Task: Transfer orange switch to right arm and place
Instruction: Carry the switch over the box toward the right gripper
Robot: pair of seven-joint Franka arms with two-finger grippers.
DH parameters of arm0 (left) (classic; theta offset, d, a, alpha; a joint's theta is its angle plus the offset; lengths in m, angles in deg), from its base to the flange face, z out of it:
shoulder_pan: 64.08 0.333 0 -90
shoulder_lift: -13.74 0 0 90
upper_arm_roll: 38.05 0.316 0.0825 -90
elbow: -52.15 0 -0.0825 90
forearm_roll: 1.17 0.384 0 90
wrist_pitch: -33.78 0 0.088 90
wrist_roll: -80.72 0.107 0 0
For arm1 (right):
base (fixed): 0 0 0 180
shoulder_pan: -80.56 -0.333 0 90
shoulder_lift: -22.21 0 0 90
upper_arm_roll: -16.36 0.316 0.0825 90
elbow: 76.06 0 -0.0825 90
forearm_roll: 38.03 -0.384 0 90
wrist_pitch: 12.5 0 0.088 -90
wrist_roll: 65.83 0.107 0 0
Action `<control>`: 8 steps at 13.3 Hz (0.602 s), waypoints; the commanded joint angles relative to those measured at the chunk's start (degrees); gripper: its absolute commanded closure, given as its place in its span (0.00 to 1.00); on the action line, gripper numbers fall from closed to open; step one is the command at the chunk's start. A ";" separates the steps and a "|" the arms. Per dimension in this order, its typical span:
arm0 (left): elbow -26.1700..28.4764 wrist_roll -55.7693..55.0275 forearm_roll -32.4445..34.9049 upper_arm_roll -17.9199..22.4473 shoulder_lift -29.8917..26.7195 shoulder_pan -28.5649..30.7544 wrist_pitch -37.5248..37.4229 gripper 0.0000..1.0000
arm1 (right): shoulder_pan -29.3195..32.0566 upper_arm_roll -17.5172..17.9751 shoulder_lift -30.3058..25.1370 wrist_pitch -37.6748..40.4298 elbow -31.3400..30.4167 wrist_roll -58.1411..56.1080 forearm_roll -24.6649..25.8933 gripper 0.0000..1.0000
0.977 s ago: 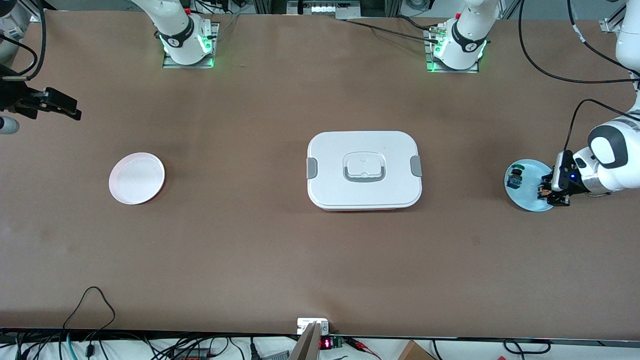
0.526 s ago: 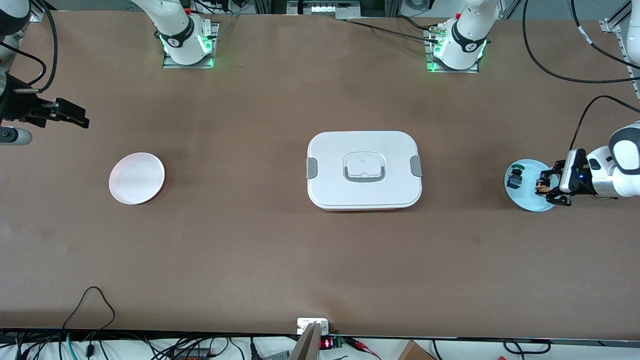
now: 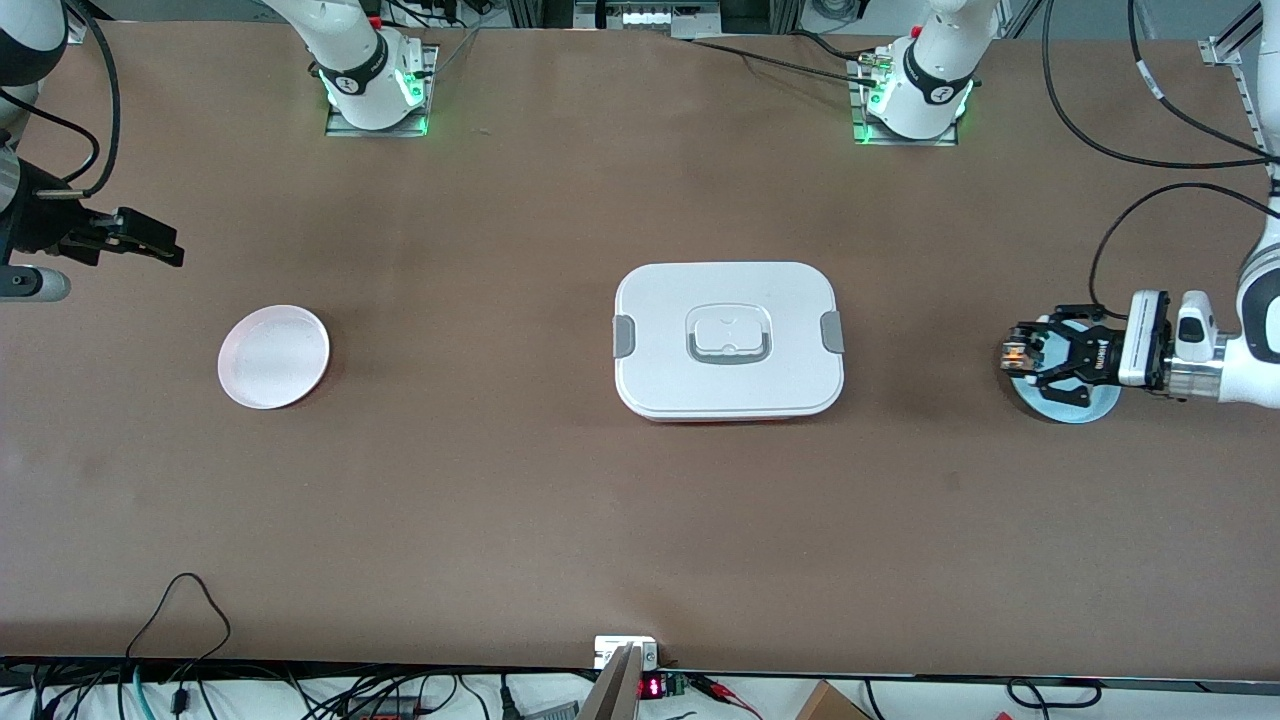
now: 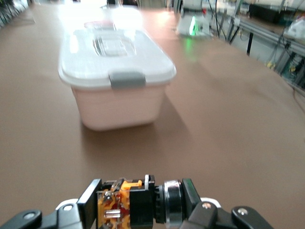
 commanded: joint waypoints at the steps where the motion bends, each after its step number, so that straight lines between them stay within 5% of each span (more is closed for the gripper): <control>1: -2.70 0.55 -13.19 -0.29 2.01 -4.67 -10.14 1.00 | -0.03 0.21 0.05 0.16 0.69 -0.93 -2.16 0.00; 4: -2.70 -0.33 -29.35 -3.87 1.92 -11.35 -11.14 1.00 | 0.40 -0.23 -0.13 0.43 0.69 -1.02 -15.06 0.00; 8: -1.91 -3.29 -53.16 -5.12 1.92 -23.22 -5.80 1.00 | 0.41 -0.23 0.31 2.44 0.16 -0.85 -25.69 0.00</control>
